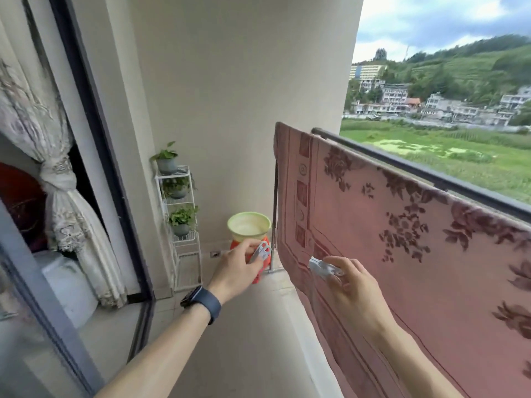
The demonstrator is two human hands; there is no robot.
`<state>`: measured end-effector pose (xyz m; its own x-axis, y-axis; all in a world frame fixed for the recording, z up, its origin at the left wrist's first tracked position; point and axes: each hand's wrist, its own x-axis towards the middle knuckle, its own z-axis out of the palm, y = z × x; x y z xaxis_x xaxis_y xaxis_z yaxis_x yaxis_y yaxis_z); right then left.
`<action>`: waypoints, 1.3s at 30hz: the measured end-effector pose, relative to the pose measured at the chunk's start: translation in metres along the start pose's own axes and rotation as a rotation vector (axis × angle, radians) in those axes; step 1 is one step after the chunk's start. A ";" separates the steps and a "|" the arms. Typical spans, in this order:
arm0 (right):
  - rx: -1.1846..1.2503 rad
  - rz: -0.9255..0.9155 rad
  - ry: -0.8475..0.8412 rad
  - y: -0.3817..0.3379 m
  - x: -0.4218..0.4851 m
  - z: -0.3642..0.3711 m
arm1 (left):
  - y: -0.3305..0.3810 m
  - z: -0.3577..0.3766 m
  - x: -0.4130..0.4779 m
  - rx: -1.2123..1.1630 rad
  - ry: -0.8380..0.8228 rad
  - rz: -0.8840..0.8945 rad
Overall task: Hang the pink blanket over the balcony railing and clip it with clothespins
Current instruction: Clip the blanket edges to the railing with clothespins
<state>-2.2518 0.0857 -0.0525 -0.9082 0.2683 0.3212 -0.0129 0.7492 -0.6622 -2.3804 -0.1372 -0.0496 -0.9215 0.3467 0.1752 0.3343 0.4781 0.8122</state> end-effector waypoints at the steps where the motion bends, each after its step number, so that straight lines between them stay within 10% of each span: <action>1: 0.024 0.008 0.003 0.000 0.021 0.010 | -0.009 -0.002 0.025 -0.011 -0.006 0.001; 16: 0.148 -0.075 0.002 0.031 0.434 0.127 | -0.085 -0.065 0.424 -0.087 -0.013 0.027; 39: 0.354 0.276 -0.127 0.086 0.920 0.356 | -0.261 -0.055 0.961 -0.388 -0.576 0.003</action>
<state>-3.2371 0.1817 -0.0549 -0.9414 0.3358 0.0303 0.1141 0.4018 -0.9086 -3.3641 0.0262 -0.0627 -0.6327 0.7722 -0.0584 0.1429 0.1906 0.9712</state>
